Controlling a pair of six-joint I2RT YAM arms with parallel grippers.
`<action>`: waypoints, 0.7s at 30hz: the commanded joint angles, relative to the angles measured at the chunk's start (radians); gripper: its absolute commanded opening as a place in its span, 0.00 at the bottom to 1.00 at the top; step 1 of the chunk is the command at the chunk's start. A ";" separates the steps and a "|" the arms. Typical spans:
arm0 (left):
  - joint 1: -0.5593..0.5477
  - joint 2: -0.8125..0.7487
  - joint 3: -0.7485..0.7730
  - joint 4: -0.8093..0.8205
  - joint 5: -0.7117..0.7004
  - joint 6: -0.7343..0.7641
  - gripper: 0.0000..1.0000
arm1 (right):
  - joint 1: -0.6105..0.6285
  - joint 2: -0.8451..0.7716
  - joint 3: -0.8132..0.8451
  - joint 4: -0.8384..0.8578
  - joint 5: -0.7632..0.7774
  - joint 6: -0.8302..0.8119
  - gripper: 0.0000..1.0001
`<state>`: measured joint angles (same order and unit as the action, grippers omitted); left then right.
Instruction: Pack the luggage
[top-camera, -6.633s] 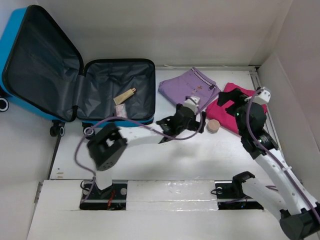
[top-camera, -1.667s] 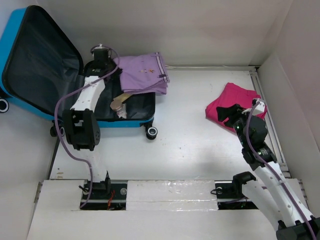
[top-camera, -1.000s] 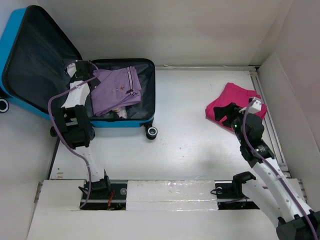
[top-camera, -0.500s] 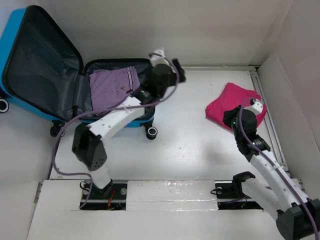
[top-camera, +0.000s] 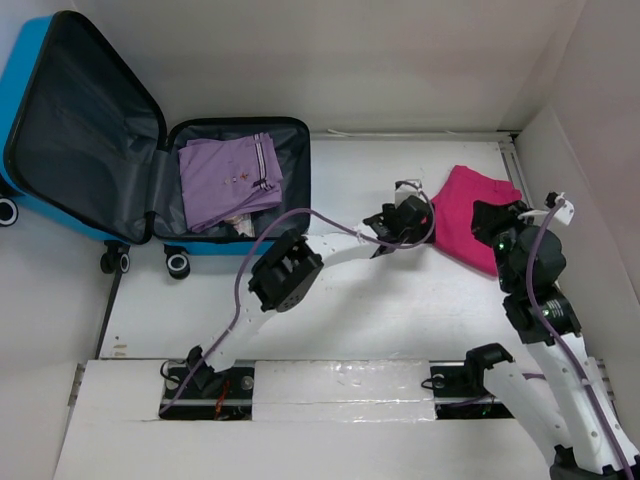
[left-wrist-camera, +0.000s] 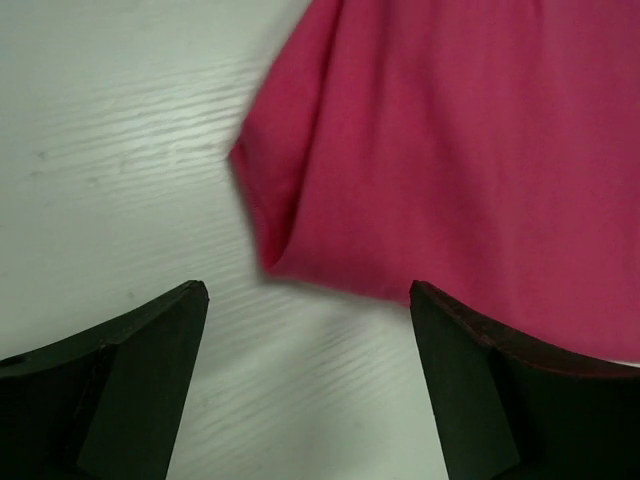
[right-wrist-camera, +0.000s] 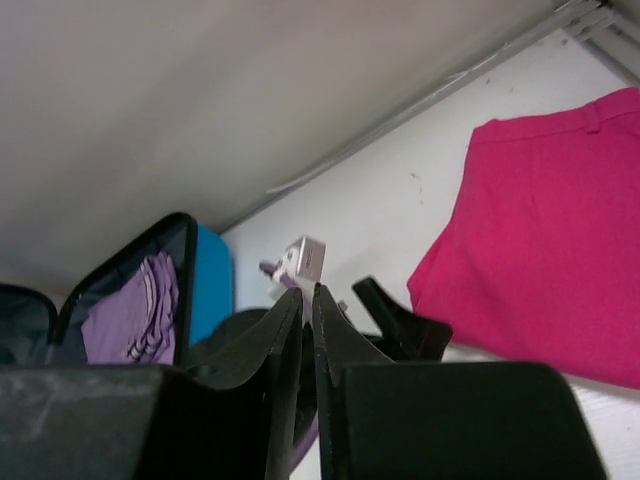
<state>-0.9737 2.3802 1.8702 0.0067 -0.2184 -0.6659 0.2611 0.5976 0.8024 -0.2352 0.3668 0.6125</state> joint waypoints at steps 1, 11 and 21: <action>0.012 0.019 0.098 -0.011 0.033 -0.047 0.77 | -0.005 0.004 -0.005 -0.007 -0.095 -0.030 0.16; 0.012 0.176 0.233 -0.067 -0.001 -0.060 0.00 | -0.005 0.004 -0.045 0.014 -0.160 -0.057 0.22; 0.199 -0.108 -0.120 0.044 -0.078 0.002 0.00 | -0.005 0.025 -0.065 0.050 -0.236 -0.066 0.28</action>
<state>-0.8837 2.3939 1.8267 0.0883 -0.2024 -0.7158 0.2611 0.6102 0.7483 -0.2356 0.1749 0.5640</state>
